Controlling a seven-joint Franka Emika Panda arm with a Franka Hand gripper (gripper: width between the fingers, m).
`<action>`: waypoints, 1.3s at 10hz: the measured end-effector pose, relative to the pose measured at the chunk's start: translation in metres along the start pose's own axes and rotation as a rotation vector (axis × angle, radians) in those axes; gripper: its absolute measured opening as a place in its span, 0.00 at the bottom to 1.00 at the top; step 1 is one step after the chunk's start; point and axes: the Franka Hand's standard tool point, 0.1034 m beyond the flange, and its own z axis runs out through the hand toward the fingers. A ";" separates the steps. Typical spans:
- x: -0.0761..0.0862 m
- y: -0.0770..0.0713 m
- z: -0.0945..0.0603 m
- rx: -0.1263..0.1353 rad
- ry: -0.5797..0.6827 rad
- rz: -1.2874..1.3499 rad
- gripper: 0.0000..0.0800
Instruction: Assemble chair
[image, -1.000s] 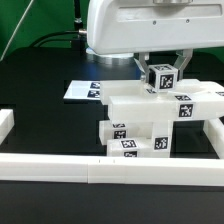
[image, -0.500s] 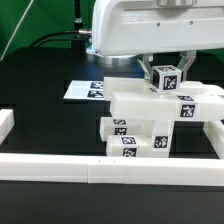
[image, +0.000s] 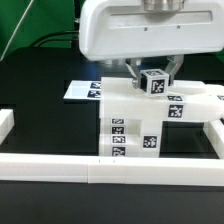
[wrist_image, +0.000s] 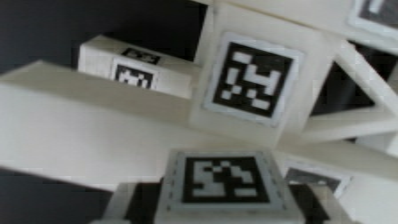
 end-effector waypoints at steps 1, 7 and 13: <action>-0.002 0.008 0.000 -0.001 0.000 0.003 0.34; -0.003 0.010 0.000 -0.002 0.002 0.009 0.34; -0.003 0.010 0.000 -0.001 0.002 0.137 0.34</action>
Offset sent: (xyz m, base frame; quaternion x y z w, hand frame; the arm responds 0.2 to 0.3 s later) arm 0.0000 0.0000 0.0000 0.0000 0.0000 0.0000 1.0000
